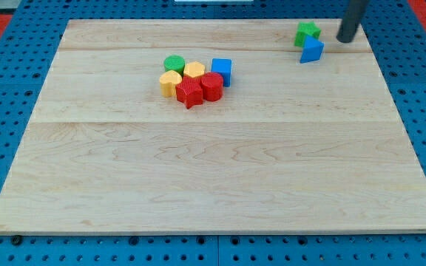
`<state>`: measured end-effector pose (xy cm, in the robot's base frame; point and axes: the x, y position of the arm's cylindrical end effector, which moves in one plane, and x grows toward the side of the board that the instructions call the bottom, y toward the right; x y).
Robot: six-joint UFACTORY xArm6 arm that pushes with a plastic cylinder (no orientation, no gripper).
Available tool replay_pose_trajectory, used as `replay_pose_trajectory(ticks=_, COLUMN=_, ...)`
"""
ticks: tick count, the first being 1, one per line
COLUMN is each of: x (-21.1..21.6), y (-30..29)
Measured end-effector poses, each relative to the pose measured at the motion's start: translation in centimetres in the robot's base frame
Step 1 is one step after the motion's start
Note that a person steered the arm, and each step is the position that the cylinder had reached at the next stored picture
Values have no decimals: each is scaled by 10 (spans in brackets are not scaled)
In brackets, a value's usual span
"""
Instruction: Push the green star above the yellow hexagon
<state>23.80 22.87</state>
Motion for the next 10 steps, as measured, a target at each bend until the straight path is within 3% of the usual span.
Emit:
replay_pose_trajectory(ticks=3, x=-10, y=-63)
replay_pose_trajectory(ticks=8, x=41, y=-128)
replay_pose_trajectory(ticks=10, x=67, y=-106)
